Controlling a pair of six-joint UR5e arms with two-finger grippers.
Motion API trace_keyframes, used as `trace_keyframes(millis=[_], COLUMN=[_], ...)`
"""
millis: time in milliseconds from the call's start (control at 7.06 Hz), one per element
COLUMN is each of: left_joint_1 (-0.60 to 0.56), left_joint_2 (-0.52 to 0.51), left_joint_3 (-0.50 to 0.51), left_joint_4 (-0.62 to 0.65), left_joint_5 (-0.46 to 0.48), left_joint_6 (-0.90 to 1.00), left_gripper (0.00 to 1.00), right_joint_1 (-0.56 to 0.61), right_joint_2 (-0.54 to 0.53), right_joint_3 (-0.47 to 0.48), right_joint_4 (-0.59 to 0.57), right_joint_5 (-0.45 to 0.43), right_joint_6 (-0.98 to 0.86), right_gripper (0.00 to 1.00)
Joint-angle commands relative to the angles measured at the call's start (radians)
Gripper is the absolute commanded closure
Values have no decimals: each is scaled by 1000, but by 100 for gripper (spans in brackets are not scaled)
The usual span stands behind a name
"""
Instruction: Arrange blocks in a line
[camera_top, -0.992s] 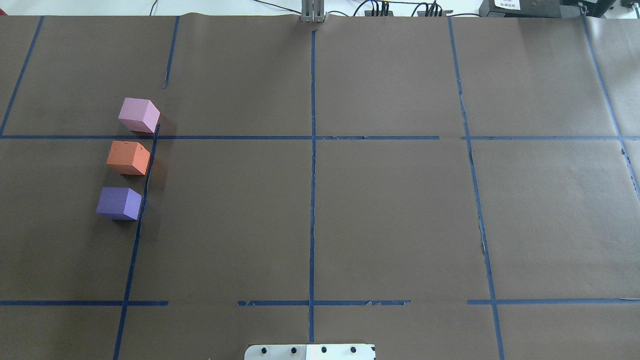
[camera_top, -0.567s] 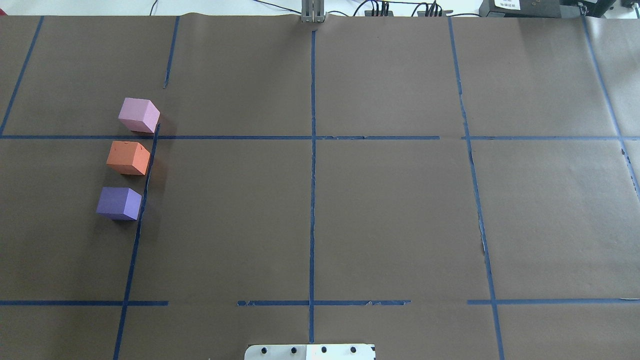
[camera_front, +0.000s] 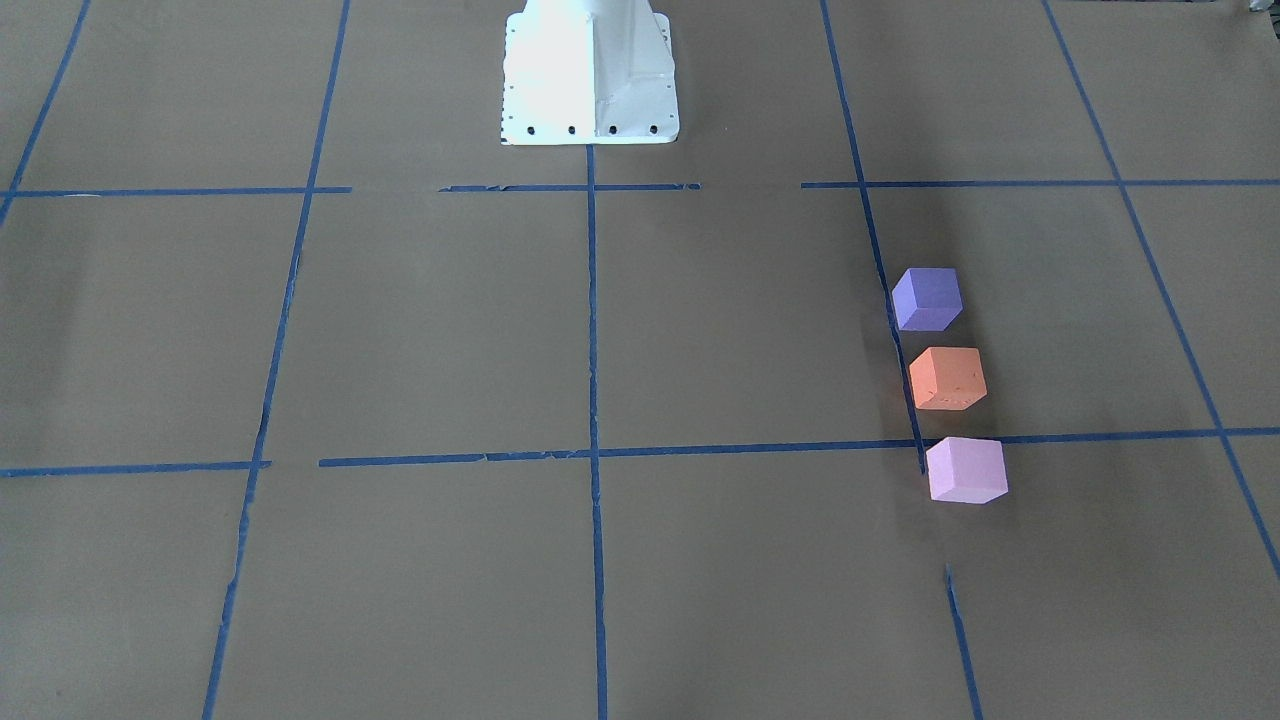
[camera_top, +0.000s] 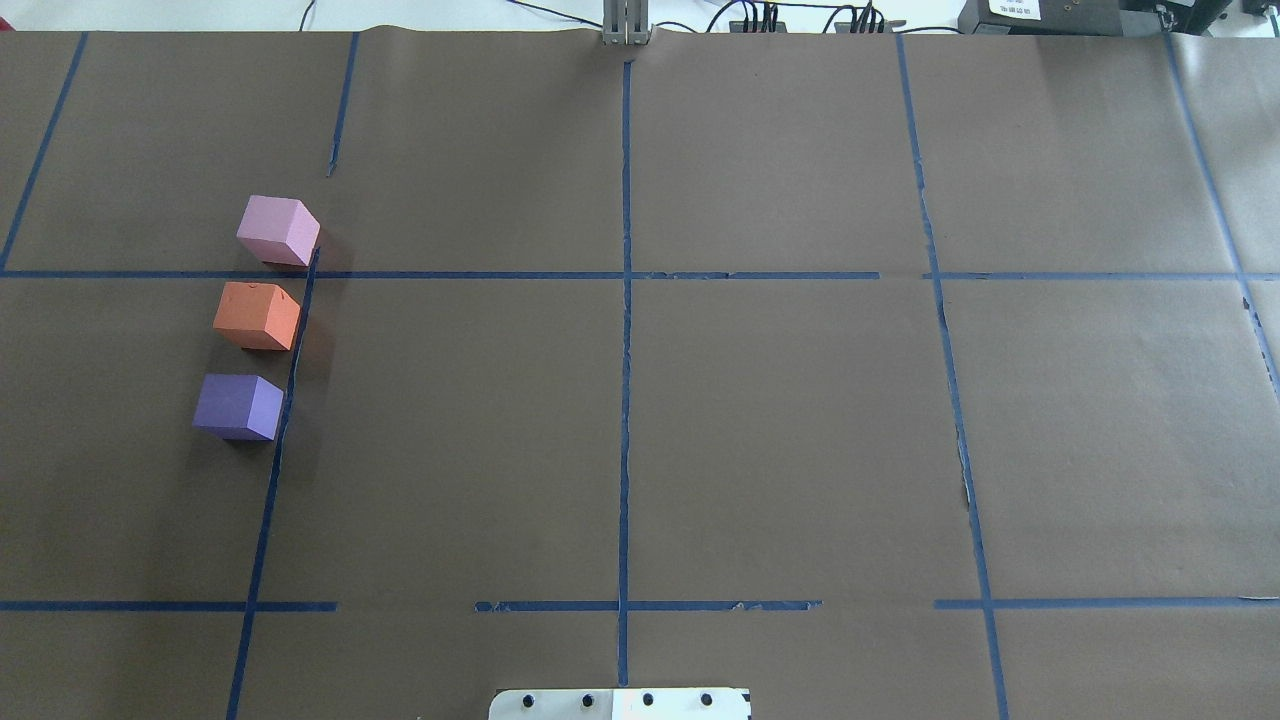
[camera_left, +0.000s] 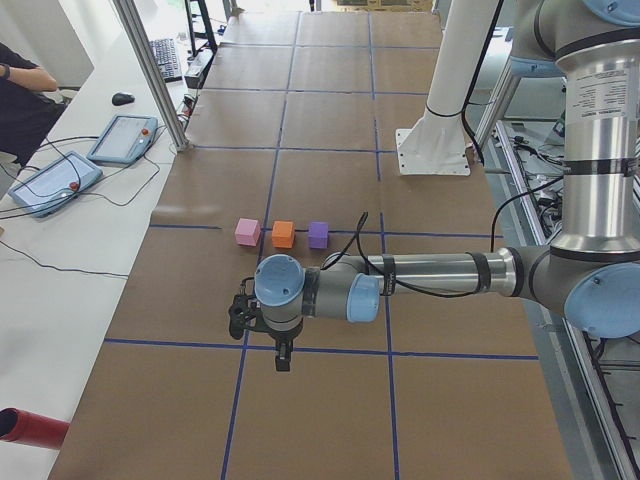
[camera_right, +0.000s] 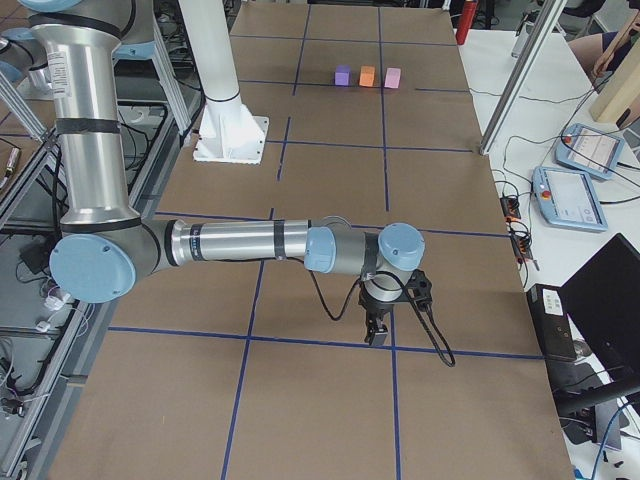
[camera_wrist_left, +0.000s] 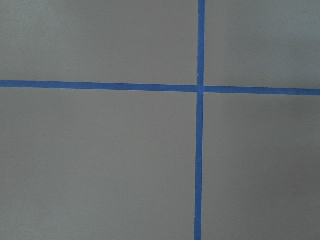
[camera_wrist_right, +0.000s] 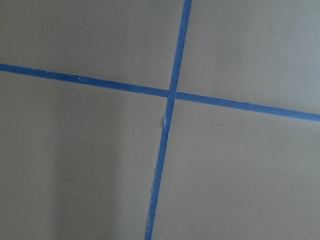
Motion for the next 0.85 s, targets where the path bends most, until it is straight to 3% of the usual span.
trace_keyframes(millis=[0, 708], left_joint_1=[0, 0], left_joint_2=[-1, -1], left_joint_3=[-2, 0], left_joint_4=[0, 0], left_joint_5=[0, 14], left_joint_6=[-1, -1], left_gripper=[0, 0], right_joint_1=[0, 0], right_joint_2=[0, 0], right_joint_3=[0, 0], right_joint_4=[0, 0], right_joint_5=[0, 0], right_joint_6=[0, 0], right_gripper=[0, 0])
